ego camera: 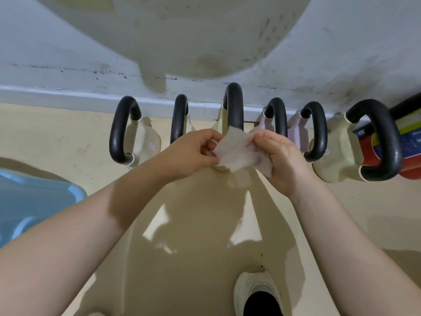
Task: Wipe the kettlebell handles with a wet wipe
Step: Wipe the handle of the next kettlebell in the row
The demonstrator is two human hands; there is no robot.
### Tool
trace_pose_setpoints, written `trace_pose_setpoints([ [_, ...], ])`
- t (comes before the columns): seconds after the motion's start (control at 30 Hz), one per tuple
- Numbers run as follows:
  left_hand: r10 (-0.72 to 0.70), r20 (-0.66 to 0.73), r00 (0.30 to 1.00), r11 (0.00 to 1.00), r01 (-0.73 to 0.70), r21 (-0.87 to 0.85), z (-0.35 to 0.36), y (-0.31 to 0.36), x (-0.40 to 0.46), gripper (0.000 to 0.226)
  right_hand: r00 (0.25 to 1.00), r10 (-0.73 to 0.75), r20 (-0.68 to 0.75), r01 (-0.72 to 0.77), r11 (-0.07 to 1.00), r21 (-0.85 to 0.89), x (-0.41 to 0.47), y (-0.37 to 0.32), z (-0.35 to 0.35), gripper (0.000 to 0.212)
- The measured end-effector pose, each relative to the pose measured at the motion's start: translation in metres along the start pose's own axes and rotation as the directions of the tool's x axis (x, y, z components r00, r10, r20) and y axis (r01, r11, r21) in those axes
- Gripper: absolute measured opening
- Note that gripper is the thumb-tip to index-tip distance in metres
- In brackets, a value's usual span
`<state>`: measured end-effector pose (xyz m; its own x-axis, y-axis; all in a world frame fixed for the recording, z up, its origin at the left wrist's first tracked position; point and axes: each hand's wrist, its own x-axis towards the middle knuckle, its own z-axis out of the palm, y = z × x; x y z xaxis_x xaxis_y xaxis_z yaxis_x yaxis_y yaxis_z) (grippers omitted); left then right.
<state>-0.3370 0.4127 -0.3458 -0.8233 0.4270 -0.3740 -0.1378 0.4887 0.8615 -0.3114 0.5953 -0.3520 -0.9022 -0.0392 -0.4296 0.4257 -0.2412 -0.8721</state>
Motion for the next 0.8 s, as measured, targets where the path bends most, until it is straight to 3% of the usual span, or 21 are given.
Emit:
trace_pose_setpoints([
  [0.1,-0.045,-0.054,0.998,0.997,0.049,0.063,0.002,-0.005,0.005,0.023,0.995,0.079,-0.053,-0.080,0.997,-0.009,-0.002,0.014,0.003,0.022],
  [0.17,-0.102,-0.108,0.989,0.992,0.109,0.063,0.009,-0.012,0.009,0.019,0.959,0.116,-0.257,-0.122,0.993,-0.007,-0.001,0.018,0.000,0.022],
  [0.23,-0.158,-0.182,0.971,0.987,0.158,-0.017,0.018,-0.016,0.014,0.023,0.853,0.030,-0.520,-0.079,0.994,-0.072,0.004,0.021,-0.014,0.025],
  [0.3,-0.198,-0.227,0.954,0.979,0.183,-0.087,0.026,-0.016,0.019,0.027,0.769,-0.109,-0.630,0.026,0.990,-0.139,0.010,0.021,-0.026,0.025],
  [0.37,-0.214,-0.203,0.955,0.968,0.180,-0.172,0.033,-0.013,0.024,0.033,0.791,-0.175,-0.587,0.073,0.979,-0.193,0.011,0.023,-0.022,0.023],
  [0.43,-0.205,-0.174,0.963,0.955,0.157,-0.251,0.038,-0.010,0.026,0.035,0.881,-0.149,-0.449,0.070,0.980,-0.187,0.011,0.027,-0.005,0.019],
  [0.5,-0.206,-0.166,0.964,0.942,0.149,-0.301,0.038,-0.008,0.026,0.035,0.957,-0.041,-0.287,0.038,0.999,-0.015,0.009,0.031,0.014,0.028],
  [0.57,-0.205,-0.146,0.968,0.923,0.141,-0.358,0.036,-0.010,0.025,0.035,0.975,-0.009,-0.221,0.044,0.987,0.156,0.008,0.037,0.022,0.035],
  [0.63,-0.194,-0.113,0.974,0.904,0.133,-0.406,0.033,-0.011,0.023,0.033,0.980,-0.036,-0.195,0.063,0.989,0.134,0.005,0.041,0.021,0.032],
  [0.73,-0.171,-0.083,0.982,0.888,0.117,-0.446,0.031,-0.014,0.020,0.031,0.984,-0.159,-0.078,0.157,0.987,-0.037,0.003,0.050,0.019,0.067],
  [0.8,-0.167,-0.071,0.983,0.889,0.119,-0.442,0.030,-0.014,0.020,0.033,0.980,-0.198,-0.022,0.196,0.979,-0.062,0.004,0.057,0.020,0.069],
])
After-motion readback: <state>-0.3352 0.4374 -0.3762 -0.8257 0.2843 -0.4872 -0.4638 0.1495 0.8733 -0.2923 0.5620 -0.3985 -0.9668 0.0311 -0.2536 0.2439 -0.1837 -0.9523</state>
